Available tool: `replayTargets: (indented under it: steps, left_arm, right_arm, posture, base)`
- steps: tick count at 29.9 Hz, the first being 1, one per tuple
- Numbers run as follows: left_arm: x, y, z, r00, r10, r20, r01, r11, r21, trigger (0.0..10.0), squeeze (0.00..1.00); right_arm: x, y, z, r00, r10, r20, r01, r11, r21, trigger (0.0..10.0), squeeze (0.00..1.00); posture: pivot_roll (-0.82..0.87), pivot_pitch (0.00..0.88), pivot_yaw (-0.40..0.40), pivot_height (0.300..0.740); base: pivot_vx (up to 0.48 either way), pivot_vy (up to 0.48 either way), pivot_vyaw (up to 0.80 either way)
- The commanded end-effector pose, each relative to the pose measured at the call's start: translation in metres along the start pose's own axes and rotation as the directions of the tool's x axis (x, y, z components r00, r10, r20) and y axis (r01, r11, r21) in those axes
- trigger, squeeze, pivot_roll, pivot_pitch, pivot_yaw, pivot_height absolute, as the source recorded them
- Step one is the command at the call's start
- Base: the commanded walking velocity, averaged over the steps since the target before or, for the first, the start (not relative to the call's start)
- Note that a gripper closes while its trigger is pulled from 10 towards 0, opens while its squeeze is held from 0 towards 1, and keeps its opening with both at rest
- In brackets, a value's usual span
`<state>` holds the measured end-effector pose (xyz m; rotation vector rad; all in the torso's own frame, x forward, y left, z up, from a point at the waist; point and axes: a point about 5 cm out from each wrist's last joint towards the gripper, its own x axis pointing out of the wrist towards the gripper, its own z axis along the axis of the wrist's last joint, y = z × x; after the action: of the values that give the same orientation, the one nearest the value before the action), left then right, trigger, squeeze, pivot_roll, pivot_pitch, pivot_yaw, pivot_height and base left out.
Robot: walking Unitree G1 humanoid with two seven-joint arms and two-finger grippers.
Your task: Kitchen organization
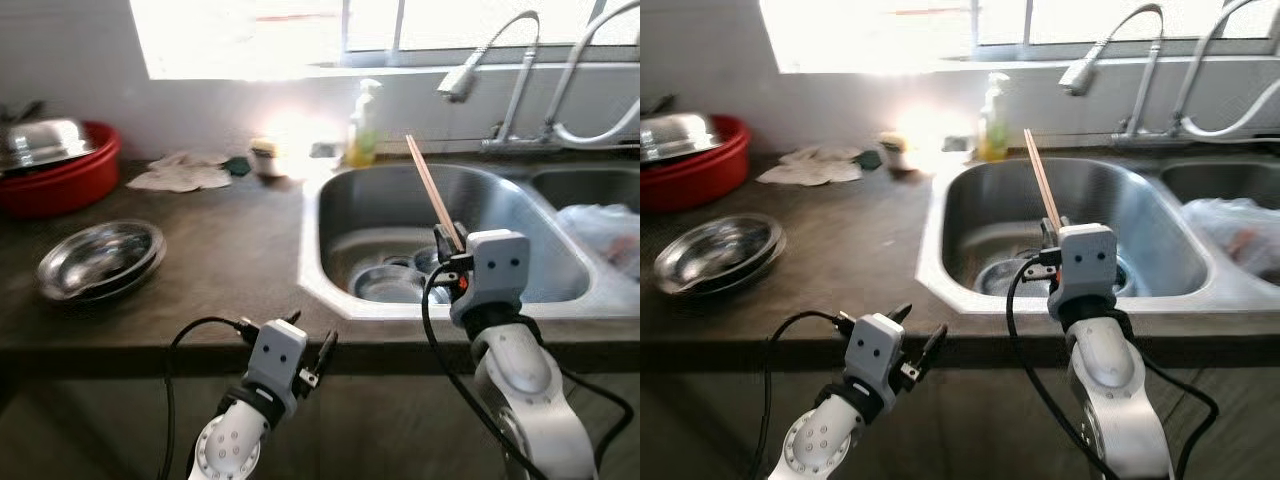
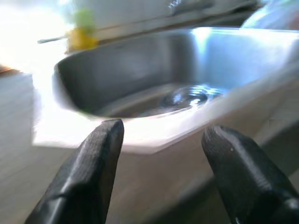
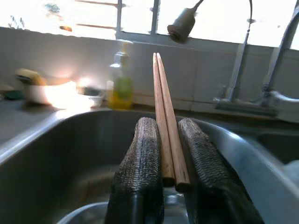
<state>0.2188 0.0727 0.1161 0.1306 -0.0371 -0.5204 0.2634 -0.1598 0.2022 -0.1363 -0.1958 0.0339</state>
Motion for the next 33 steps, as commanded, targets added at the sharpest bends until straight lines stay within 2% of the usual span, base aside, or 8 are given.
replayTargets:
  steps: [1,2,7,11,14,20,27,33]
  left_arm:
    - [-0.002,0.007,0.0,1.0,0.019,-0.004,-0.019,1.0,0.021,10.0,0.0]
    - [-0.002,0.007,0.0,1.0,0.021,-0.004,-0.021,1.0,0.015,10.0,0.0]
    - [-0.001,0.007,-0.002,0.999,0.027,-0.018,-0.027,1.0,-0.002,10.0,0.0]
    - [-0.001,0.007,-0.002,0.999,0.034,-0.019,-0.034,0.999,-0.013,10.0,0.0]
    - [-0.001,0.006,-0.002,0.999,0.037,-0.021,-0.037,0.999,-0.009,10.0,0.0]
    - [-0.002,0.005,-0.002,0.999,0.037,-0.019,-0.038,0.999,-0.014,10.0,0.0]
    - [-0.002,0.004,-0.001,0.999,0.04,-0.019,-0.04,0.999,-0.013,10.0,0.0]
    - [-0.004,0.003,0.001,0.999,0.046,-0.018,-0.046,0.999,-0.015,10.0,0.0]
  right_arm:
    - [0.009,0.002,0.009,0.998,0.058,0.013,-0.058,0.998,-0.008,10.0,0.0]
    - [0.014,0.0,0.012,0.995,0.1,0.001,-0.1,0.994,-0.049,10.0,0.0]
    - [0.026,-0.013,0.019,0.991,0.126,-0.04,-0.129,0.988,-0.085,10.0,0.0]
    - [0.034,-0.029,0.012,0.975,0.147,-0.169,-0.163,0.983,-0.084,10.0,0.0]
    - [0.036,-0.036,0.002,0.927,0.224,-0.302,-0.259,0.962,-0.081,10.0,0.0]
    - [0.041,-0.036,-0.01,0.84,0.307,-0.448,-0.389,0.916,-0.101,10.0,0.0]
    - [0.056,-0.037,-0.025,0.774,0.328,-0.541,-0.441,0.893,-0.089,10.0,0.0]
    - [0.064,-0.028,-0.045,0.69,0.379,-0.617,-0.503,0.864,-0.032,10.0,0.0]
  posture:
    - [0.1,0.0,-0.009,0.74]
    - [0.1,0.0,-0.007,0.74]
    - [0.1,0.0,-0.016,0.74]
    - [0.1,0.0,-0.02,0.74]
    - [0.1,0.0,-0.023,0.74]
    - [0.1,0.0,-0.026,0.74]
    - [0.11,0.007,-0.03,0.74]
    - [0.13,0.029,-0.041,0.74]
  base:
    - [0.379,-0.289,0.0]
    - [0.394,-0.27,0.0]
    - [0.155,-0.102,0.0]
    - [0.0,0.0,0.0]
    - [0.0,0.0,0.0]
    - [0.0,0.0,0.0]
    - [0.0,0.0,0.0]
    - [0.0,0.0,0.0]
